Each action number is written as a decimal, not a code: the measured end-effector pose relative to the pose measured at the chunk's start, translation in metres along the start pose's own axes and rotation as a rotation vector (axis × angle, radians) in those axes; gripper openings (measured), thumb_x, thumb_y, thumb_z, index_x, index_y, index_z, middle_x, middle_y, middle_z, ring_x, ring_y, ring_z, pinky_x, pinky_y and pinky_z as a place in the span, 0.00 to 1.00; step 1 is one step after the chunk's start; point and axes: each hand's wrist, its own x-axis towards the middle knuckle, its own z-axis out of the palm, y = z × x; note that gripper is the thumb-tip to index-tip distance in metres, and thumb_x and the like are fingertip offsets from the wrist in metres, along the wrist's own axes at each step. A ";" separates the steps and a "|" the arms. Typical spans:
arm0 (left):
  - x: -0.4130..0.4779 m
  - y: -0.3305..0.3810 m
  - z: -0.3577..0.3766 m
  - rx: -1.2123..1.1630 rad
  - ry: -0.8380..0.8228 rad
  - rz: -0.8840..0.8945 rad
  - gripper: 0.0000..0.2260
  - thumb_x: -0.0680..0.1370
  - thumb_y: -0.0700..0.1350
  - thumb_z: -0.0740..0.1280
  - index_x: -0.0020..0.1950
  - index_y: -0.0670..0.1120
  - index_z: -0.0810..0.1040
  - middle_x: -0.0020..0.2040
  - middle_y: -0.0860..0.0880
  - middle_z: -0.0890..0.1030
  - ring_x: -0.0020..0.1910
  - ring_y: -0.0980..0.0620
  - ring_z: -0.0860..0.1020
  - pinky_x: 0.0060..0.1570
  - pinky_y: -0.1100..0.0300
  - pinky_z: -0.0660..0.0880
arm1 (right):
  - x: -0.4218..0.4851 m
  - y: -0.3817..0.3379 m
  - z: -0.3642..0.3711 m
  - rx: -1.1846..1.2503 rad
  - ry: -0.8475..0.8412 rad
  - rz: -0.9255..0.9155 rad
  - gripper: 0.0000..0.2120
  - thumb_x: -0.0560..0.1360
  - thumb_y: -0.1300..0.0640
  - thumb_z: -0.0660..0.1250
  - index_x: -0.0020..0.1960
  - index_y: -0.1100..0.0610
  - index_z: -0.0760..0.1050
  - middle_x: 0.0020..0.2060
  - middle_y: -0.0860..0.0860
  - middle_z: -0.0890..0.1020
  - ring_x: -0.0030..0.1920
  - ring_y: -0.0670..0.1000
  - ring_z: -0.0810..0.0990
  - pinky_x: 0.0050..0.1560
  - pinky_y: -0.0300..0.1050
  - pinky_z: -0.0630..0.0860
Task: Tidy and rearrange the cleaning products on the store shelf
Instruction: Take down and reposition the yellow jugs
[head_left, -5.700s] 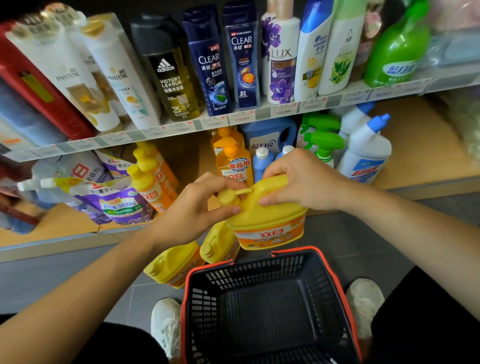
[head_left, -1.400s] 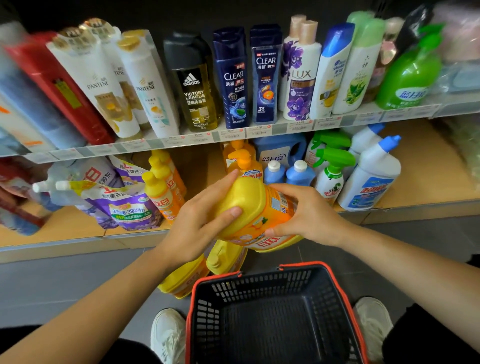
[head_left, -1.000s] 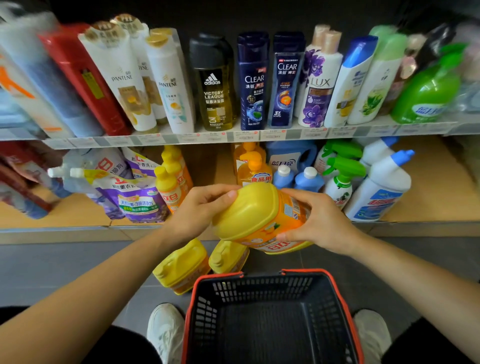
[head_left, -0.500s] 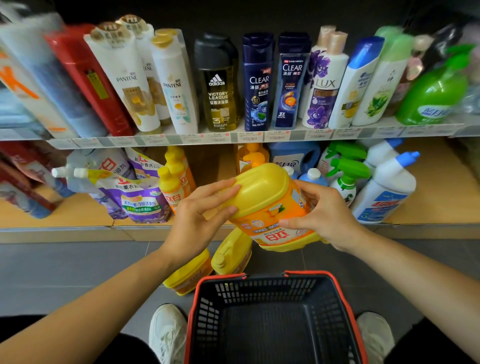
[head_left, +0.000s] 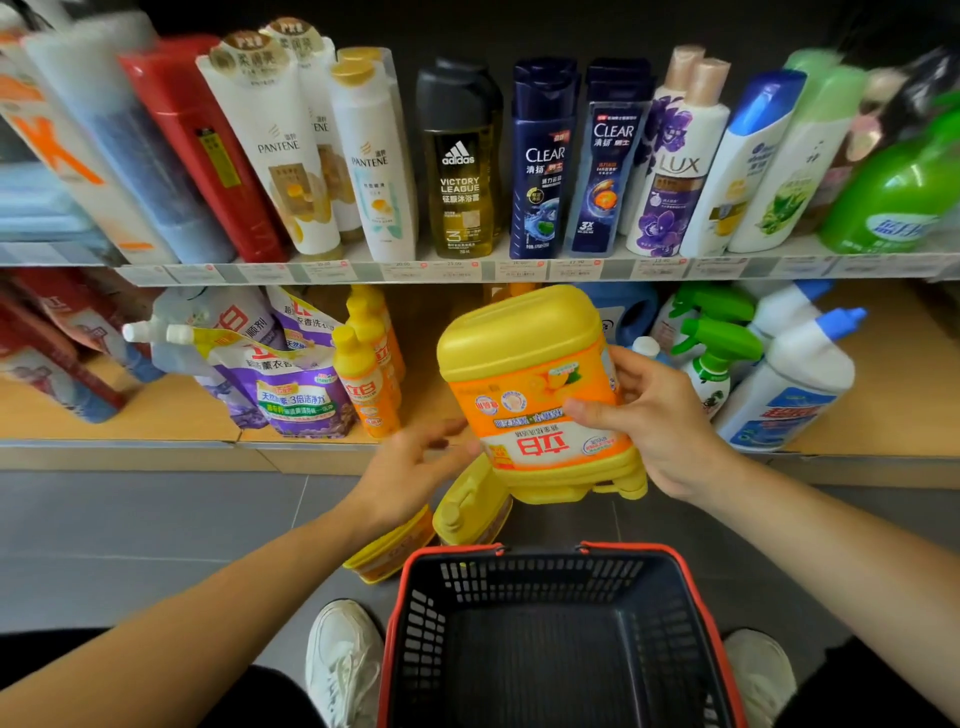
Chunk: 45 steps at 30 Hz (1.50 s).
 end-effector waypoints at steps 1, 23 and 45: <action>-0.002 -0.003 0.006 -0.079 -0.107 -0.042 0.20 0.79 0.54 0.69 0.69 0.50 0.78 0.64 0.55 0.82 0.63 0.55 0.79 0.66 0.50 0.74 | 0.000 -0.001 0.003 0.030 -0.001 -0.005 0.31 0.61 0.57 0.81 0.63 0.57 0.78 0.56 0.55 0.85 0.56 0.58 0.84 0.51 0.54 0.82; -0.019 0.026 -0.048 -0.553 0.283 0.044 0.29 0.65 0.52 0.81 0.61 0.42 0.78 0.55 0.46 0.85 0.56 0.48 0.84 0.50 0.58 0.81 | 0.036 -0.001 0.013 0.042 0.032 0.114 0.29 0.64 0.59 0.77 0.64 0.52 0.75 0.54 0.56 0.85 0.56 0.56 0.84 0.54 0.52 0.82; 0.083 0.008 -0.057 0.204 0.418 -0.050 0.15 0.69 0.59 0.78 0.41 0.52 0.76 0.39 0.52 0.80 0.43 0.51 0.80 0.43 0.44 0.80 | 0.093 0.035 -0.005 -1.234 -0.107 -0.198 0.45 0.73 0.58 0.75 0.81 0.46 0.52 0.81 0.46 0.53 0.75 0.56 0.64 0.65 0.59 0.74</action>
